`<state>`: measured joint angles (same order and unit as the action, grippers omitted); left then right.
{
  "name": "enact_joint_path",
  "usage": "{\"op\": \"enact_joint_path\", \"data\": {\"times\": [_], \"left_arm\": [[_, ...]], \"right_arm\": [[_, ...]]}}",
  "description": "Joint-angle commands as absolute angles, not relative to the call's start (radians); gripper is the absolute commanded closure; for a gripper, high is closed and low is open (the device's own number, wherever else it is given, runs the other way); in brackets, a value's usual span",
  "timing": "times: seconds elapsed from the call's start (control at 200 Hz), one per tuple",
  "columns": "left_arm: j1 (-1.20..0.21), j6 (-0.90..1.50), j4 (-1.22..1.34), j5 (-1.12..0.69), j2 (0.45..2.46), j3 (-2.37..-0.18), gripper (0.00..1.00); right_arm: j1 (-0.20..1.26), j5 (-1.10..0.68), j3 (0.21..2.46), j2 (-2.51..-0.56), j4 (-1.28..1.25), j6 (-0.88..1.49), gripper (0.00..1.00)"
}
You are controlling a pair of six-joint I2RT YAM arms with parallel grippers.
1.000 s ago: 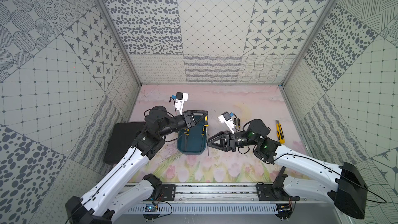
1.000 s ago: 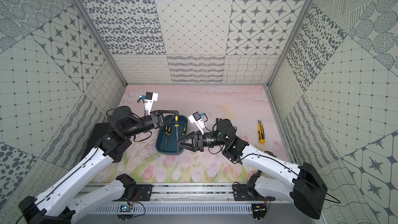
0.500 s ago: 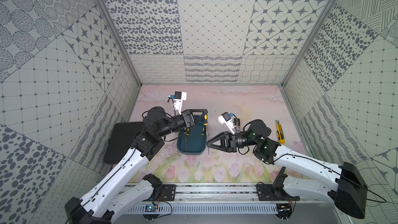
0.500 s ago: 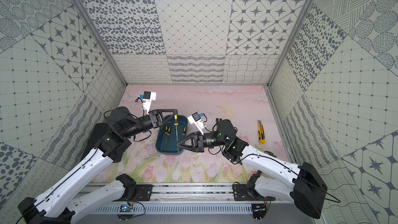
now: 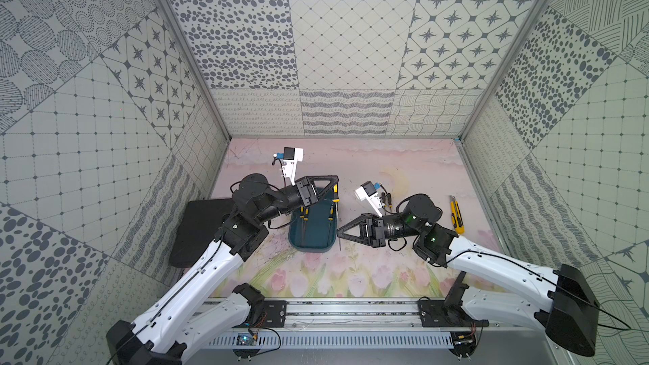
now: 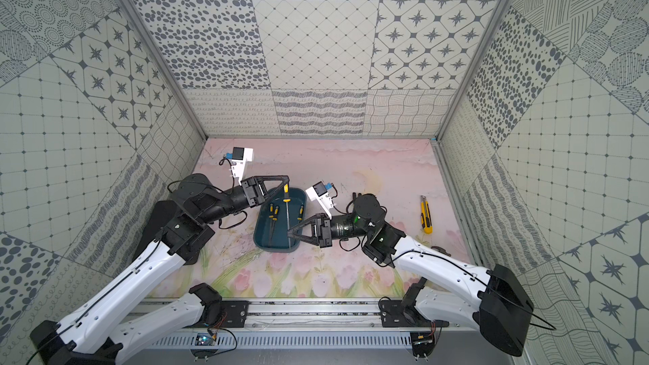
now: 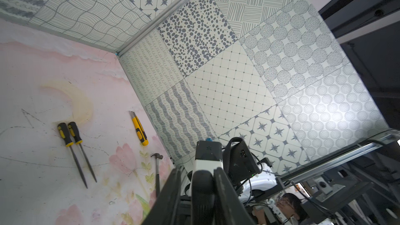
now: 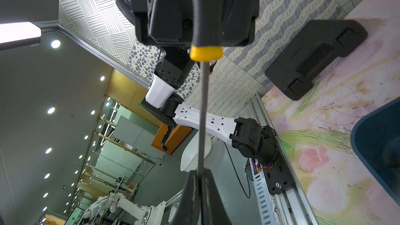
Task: Take the file tool out of the storage box
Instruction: Pick up the file tool from the storage box, then place the file tool at the center of the board.
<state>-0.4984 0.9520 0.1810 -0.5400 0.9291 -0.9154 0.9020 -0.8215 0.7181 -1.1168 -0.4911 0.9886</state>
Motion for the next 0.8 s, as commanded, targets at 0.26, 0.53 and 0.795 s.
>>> {"op": "enact_joint_path", "data": {"times": [0.26,0.53,0.795], "left_arm": [[-0.484,0.623,-0.348,-0.397,1.014,-1.221,0.06],[-0.485,0.551,-0.658,-0.157,1.104,-1.255,0.01],[-0.489,0.548,-0.741,-0.032,1.135,-1.173,0.01]], "right_arm": [[0.938,-0.338,0.944,-1.098,0.198,0.692,1.0],[0.975,0.283,1.114,-1.219,0.7,0.663,1.0],[0.904,0.35,1.131,-1.352,0.774,0.675,1.0]]}}
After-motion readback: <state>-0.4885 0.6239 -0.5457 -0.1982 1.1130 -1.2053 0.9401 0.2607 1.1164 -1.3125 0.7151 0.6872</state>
